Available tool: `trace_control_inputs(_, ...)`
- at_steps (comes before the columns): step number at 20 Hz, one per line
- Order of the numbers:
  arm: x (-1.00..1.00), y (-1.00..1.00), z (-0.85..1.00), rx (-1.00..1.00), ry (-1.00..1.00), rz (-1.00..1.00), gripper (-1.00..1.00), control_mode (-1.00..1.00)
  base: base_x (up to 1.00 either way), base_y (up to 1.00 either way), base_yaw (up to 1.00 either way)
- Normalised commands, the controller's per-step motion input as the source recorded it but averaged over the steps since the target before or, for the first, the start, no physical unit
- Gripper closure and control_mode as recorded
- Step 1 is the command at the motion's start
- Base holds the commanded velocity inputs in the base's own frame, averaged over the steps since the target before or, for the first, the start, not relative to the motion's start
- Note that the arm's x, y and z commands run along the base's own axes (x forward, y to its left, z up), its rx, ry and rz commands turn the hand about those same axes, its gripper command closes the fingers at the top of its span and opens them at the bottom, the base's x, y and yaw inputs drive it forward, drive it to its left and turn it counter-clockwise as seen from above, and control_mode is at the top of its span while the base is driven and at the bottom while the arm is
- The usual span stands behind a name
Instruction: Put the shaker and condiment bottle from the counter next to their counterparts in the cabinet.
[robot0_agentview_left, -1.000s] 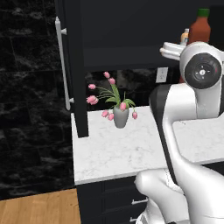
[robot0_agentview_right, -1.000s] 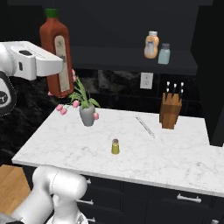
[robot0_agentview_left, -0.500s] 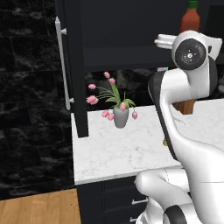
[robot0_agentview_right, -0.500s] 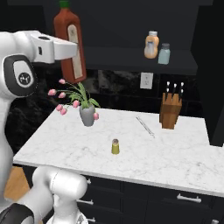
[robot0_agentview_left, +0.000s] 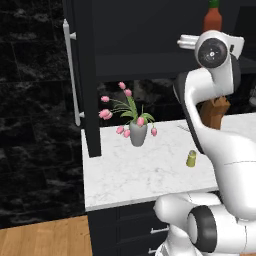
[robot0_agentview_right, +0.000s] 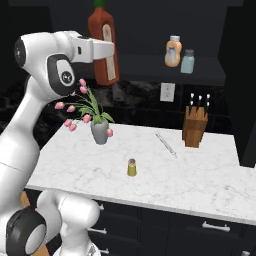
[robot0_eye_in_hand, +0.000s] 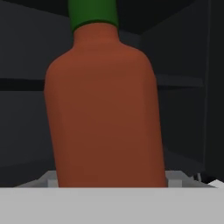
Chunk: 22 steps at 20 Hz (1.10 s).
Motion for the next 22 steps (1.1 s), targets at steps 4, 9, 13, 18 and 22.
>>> trace_control_inputs(4, 0.63, -0.23, 0.00, -0.01, 0.00, 0.01, 1.00, -1.00, 0.00, 0.00, 0.00)
trace_control_inputs(9, 0.59, -0.25, 0.00, 0.00, 0.00, 0.00, 1.00, -1.00, 0.00, 0.00, 0.00)
trace_control_inputs(13, 0.55, -0.22, -0.01, 0.00, 0.00, 0.00, 1.00, -1.00, 0.00, 0.00, 0.00)
trace_control_inputs(18, 0.61, -0.20, -0.15, 0.00, 0.00, 0.00, 1.00, -1.00, 0.00, 0.00, 0.00)
trace_control_inputs(22, 0.58, -0.26, -0.24, 0.00, 0.00, 0.00, 1.00, -1.00, 0.00, 0.00, 0.00)
